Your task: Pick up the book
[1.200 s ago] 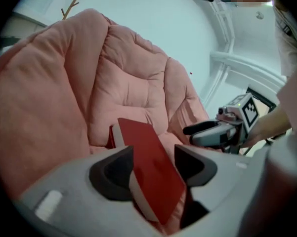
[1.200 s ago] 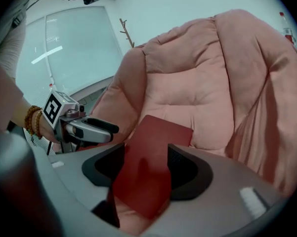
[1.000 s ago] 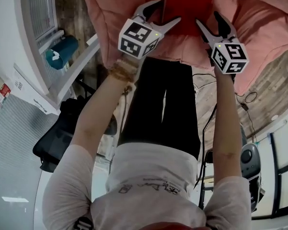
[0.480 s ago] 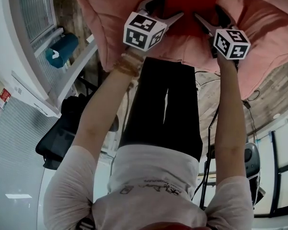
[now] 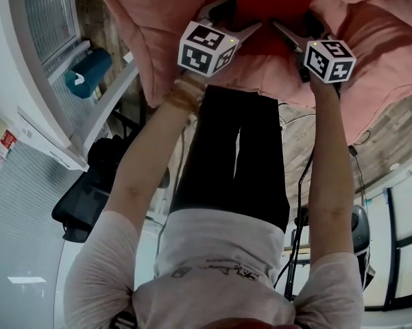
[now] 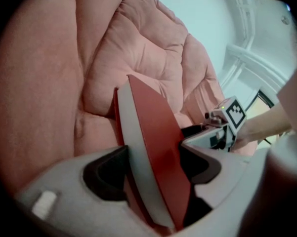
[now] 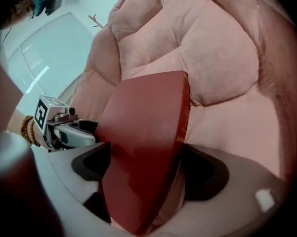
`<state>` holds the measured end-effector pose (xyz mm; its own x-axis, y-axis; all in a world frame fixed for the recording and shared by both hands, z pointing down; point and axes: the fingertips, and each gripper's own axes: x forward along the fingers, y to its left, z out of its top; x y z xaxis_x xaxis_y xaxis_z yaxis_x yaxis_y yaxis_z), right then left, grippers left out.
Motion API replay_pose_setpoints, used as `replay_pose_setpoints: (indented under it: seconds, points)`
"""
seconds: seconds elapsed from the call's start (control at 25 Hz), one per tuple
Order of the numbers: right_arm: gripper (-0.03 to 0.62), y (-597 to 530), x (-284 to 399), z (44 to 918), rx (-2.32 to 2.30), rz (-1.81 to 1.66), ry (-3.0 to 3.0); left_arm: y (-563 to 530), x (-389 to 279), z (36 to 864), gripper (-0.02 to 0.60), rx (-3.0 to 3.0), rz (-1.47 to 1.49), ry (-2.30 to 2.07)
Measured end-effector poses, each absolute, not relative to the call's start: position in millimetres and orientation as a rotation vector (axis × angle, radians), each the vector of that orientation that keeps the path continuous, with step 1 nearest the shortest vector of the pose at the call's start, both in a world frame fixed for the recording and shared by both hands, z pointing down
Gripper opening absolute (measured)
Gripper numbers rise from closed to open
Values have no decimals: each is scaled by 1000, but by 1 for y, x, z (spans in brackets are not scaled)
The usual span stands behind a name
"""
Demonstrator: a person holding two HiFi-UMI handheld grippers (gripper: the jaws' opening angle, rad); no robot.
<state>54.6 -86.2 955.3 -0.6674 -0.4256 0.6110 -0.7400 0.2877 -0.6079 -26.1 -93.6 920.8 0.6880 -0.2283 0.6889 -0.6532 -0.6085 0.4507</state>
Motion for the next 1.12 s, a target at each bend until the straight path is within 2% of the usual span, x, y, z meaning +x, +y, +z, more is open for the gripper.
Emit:
replay_pose_setpoints:
  seconds: [0.44,1.12]
  points:
    - [419,-81,59,926,1192,1261,-2193,-88,-23,906,333,2184,716,-716]
    - [434,-61,64,873,1332,1242,-2139,-76,-17,860,334,2209,628,-779]
